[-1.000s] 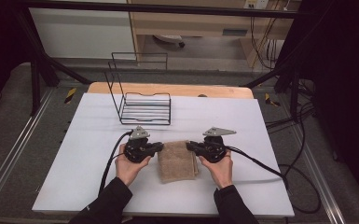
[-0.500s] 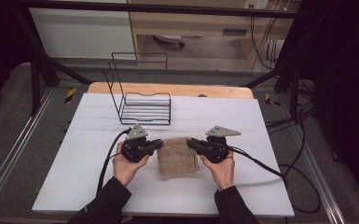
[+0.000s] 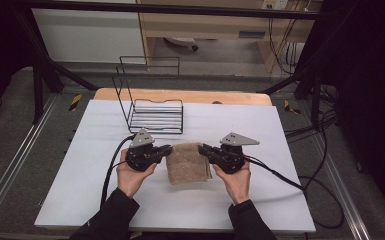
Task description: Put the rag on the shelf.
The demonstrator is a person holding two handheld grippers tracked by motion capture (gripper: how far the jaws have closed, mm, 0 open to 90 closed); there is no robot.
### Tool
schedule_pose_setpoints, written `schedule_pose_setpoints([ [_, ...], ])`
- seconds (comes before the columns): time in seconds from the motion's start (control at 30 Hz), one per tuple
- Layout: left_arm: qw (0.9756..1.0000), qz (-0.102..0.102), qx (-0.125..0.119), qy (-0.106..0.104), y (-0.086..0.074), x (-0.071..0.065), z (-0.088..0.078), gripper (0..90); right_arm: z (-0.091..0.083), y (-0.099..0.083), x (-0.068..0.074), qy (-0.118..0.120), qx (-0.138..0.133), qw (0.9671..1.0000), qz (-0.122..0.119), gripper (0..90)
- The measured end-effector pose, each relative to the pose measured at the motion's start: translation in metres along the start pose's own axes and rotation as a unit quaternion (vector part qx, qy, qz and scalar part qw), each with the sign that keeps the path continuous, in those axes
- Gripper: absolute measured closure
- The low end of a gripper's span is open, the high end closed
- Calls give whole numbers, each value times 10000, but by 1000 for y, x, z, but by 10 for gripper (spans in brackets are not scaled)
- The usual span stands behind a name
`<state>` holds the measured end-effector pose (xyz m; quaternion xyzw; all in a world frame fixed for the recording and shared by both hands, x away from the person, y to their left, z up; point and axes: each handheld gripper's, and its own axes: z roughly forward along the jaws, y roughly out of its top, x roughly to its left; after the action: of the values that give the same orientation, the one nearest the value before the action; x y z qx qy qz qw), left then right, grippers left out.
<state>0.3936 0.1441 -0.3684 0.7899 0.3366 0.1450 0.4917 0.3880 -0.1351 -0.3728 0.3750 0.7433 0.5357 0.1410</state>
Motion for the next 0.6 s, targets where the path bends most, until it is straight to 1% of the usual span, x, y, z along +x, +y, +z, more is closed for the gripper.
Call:
schedule_pose_setpoints([
  [0.07, 10000, -1, -24, -4, 1, 1, -2, 852, 0, 3, 2, -3, -64, 10000, -42, 836],
  [0.33, 9998, 47, -189, 31, 9, 4, -14, 852, 0, 10, 7, -1, -221, 9997, -88, 837],
  [0.37, 9997, 50, -217, 29, 10, 5, -15, 853, 0, 13, 9, -2, -276, 9996, -113, 837],
  [0.6, 9994, 109, -308, 80, 17, 12, -24, 852, 4, 21, 14, 10, -440, 9990, -105, 836],
])
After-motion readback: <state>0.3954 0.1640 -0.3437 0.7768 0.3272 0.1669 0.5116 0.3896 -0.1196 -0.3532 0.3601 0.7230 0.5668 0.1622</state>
